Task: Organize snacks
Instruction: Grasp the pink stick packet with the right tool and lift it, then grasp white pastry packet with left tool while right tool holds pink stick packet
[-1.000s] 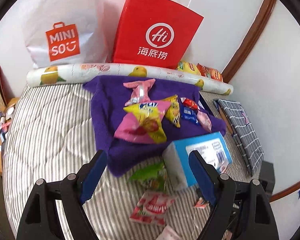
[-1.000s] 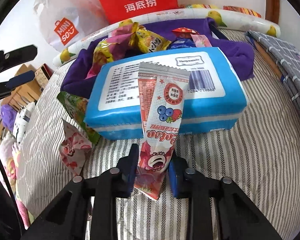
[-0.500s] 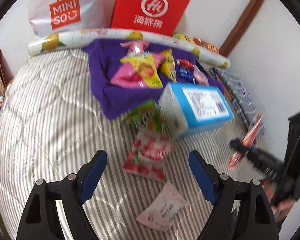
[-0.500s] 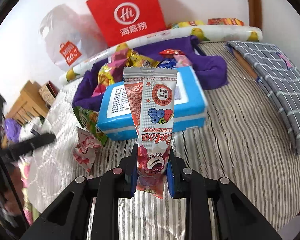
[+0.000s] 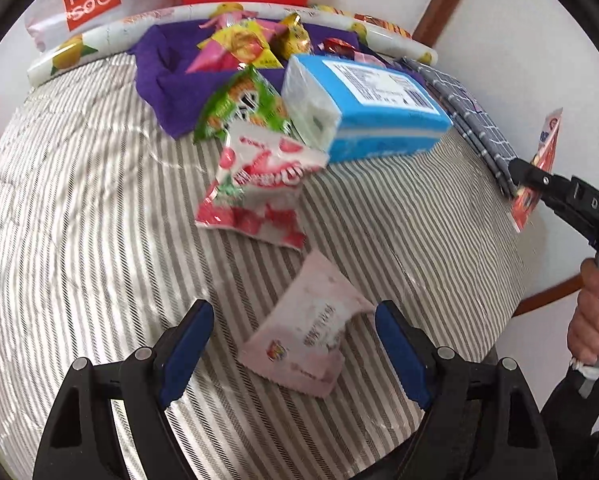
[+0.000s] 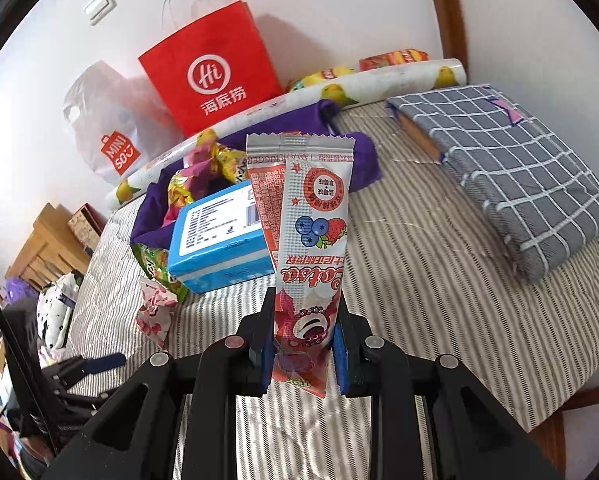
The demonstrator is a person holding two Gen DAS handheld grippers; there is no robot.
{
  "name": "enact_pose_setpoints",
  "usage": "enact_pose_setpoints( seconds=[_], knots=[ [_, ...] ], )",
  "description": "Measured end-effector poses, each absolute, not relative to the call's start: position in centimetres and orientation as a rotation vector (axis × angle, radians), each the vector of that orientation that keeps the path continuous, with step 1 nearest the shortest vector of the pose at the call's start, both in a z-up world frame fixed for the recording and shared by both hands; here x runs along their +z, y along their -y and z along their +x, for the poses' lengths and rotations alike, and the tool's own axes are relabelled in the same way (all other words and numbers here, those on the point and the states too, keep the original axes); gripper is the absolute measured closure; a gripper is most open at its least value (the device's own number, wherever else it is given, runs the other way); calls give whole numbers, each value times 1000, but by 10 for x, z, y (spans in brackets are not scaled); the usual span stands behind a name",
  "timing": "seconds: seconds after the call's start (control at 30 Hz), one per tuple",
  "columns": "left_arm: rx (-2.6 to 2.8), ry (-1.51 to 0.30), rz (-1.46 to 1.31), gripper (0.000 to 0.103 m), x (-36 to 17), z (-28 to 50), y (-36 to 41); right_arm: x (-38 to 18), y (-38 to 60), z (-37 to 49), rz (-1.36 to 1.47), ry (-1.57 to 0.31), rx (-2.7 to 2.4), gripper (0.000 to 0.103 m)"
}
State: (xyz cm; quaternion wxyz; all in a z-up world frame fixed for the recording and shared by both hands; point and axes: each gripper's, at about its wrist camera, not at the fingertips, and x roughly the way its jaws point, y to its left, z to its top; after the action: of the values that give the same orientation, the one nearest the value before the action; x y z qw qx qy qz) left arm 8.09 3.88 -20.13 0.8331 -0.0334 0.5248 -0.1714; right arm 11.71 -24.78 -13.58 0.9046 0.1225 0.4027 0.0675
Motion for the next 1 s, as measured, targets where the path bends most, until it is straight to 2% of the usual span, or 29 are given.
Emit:
enact_pose_setpoints(
  seconds=[0.27,0.37,0.47,0.5,0.53,0.57,0.7,1.0],
  knots=[
    [-353,-1075,69,24,-211,69,-16,-141,255,118,252,-838,114,79],
    [-343,-1059,105,28,-211,69,-12,-143,256,119,255,-844,111,79],
    [-326,-1042,120,39,-210,72,-13,-146,255,122,254,-854,112,79],
    [-318,-1039,120,47,-209,73,-13,-147,254,122,252,-857,112,79],
    [-313,-1037,115,59,-209,75,-14,-147,253,123,251,-859,113,79],
    [-296,-1035,97,63,-208,78,-18,-148,253,123,250,-861,113,79],
    [-319,-1062,-2,64,-205,85,-33,-148,251,125,246,-864,113,79],
    [-331,-1042,-44,64,-191,86,-45,-141,247,129,233,-856,115,79]
  ],
)
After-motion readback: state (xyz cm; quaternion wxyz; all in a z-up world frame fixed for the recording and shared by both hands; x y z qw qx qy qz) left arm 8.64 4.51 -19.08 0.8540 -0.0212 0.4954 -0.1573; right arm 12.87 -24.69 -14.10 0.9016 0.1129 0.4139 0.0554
